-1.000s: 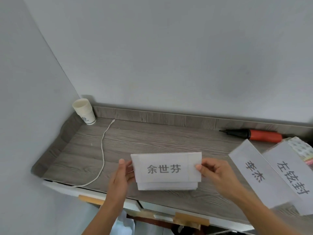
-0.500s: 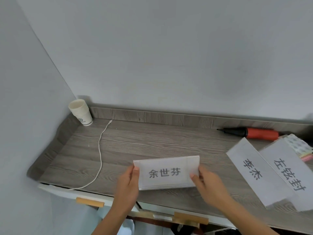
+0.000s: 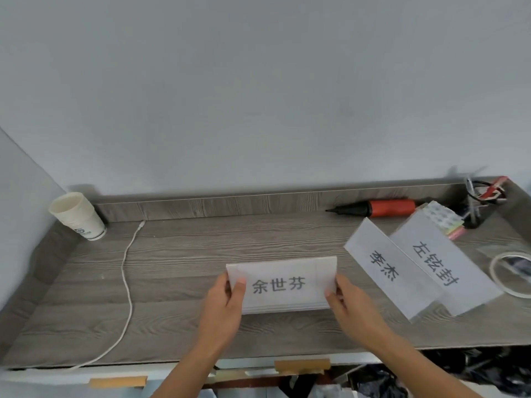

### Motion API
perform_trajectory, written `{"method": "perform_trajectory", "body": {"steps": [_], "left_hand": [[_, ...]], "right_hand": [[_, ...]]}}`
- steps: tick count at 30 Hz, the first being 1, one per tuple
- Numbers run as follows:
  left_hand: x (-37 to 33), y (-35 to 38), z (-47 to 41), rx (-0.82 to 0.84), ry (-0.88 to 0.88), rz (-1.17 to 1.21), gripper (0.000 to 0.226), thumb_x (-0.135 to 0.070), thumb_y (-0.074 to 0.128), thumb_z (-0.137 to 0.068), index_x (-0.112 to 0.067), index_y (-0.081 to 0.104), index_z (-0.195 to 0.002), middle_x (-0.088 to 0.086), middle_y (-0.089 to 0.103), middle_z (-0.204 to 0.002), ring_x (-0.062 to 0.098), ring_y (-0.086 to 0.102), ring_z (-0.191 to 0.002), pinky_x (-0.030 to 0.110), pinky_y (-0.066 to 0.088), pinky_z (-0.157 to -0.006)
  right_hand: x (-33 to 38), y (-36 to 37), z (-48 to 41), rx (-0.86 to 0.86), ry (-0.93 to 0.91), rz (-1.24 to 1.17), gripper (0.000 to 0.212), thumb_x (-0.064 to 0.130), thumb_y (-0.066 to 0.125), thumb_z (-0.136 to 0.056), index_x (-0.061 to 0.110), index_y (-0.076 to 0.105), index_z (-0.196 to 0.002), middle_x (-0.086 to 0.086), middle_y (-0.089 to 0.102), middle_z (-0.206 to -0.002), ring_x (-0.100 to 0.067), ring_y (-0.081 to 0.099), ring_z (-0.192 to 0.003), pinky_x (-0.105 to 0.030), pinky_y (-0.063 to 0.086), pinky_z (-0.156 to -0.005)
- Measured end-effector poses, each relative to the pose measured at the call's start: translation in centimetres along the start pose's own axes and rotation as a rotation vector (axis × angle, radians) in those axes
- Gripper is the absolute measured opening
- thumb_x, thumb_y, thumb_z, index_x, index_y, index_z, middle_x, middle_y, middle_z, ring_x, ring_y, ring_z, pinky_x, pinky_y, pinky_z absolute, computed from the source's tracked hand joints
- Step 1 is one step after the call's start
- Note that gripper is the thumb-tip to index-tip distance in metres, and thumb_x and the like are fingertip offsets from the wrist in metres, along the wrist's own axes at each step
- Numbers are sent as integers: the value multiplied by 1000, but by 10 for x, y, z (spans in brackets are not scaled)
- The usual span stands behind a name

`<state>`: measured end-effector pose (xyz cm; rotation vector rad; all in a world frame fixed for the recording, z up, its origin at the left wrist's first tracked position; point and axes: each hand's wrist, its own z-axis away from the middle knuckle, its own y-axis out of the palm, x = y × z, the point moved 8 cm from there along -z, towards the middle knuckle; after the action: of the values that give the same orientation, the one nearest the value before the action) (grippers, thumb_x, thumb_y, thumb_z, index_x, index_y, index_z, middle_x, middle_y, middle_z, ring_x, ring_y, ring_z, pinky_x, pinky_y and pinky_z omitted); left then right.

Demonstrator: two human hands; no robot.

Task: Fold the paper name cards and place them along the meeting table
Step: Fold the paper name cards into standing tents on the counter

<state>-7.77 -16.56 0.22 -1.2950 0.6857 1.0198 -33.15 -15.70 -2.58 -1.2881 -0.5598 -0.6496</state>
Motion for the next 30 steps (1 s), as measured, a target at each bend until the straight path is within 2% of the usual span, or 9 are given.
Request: {"method": "perform_trajectory", "body": {"steps": [3,6,9,14,17,19,21,25,30], "left_hand": [[-1,-2,-3,-20,-19,-24,53,-31,53,-94,-19,35,-143,0,58,-121,19,62,-105,37,53,-88],[-6,-5,-7,-19,46,-113,63,-46,51,-91,-32,24,-146,4,47,-137,24,57,-116,49,51,-95],[-5,-4,-9,-3,64,-164,52,-45,49,-92,-28,37,-140,6,58,-128,20,61,-107,40,54,-87],[-7,-1,-13,16,107,-166,38,-27,52,-95,-18,47,-132,3,64,-109,2,60,-88,18,44,-64],[-10,-2,-14,9,110,-150,37,-23,53,-94,-15,49,-130,1,64,-105,1,60,-87,19,45,-64],[-8,-2,-14,8,109,-142,36,-23,54,-94,-16,50,-129,-1,64,-103,2,61,-87,20,46,-64],[-5,-3,-13,11,105,-126,35,-23,53,-94,-19,50,-129,-5,64,-103,1,61,-89,18,46,-65],[0,-4,-11,23,54,-33,28,-22,51,-96,-24,53,-124,-13,64,-105,4,62,-97,19,48,-71],[12,-12,-11,-15,-37,138,41,-47,46,-93,-26,58,-125,-3,68,-116,17,63,-109,47,51,-95]], "right_hand": [[-13,-6,8,-41,39,-200,29,23,58,-93,30,50,-120,18,62,-106,3,59,-96,-13,48,-76],[-53,-38,31,-396,213,-374,6,21,67,-87,19,63,-92,5,69,-87,-12,65,-84,-27,54,-73],[-101,-67,65,-699,378,-489,11,21,69,-85,13,61,-88,-7,67,-83,-32,65,-84,-33,52,-71],[-131,-89,86,-864,536,-525,30,27,69,-86,10,54,-105,-4,59,-95,-24,57,-88,-36,41,-78],[-133,-96,76,-830,481,-520,22,25,67,-87,6,61,-98,-8,62,-90,-26,58,-85,-34,42,-74],[-132,-97,67,-779,419,-474,17,20,65,-90,8,64,-78,-9,66,-71,-27,59,-71,-30,44,-61],[-126,-102,59,-763,340,-438,27,18,62,-91,13,63,-65,1,63,-52,-15,56,-53,-23,44,-53],[-80,-126,41,-746,124,-493,28,15,59,-93,14,63,-65,-1,57,-49,-6,51,-47,-14,45,-47],[8,-139,21,-504,-169,-585,19,16,60,-91,7,68,-76,-4,58,-54,-8,52,-50,-17,48,-51]]}}
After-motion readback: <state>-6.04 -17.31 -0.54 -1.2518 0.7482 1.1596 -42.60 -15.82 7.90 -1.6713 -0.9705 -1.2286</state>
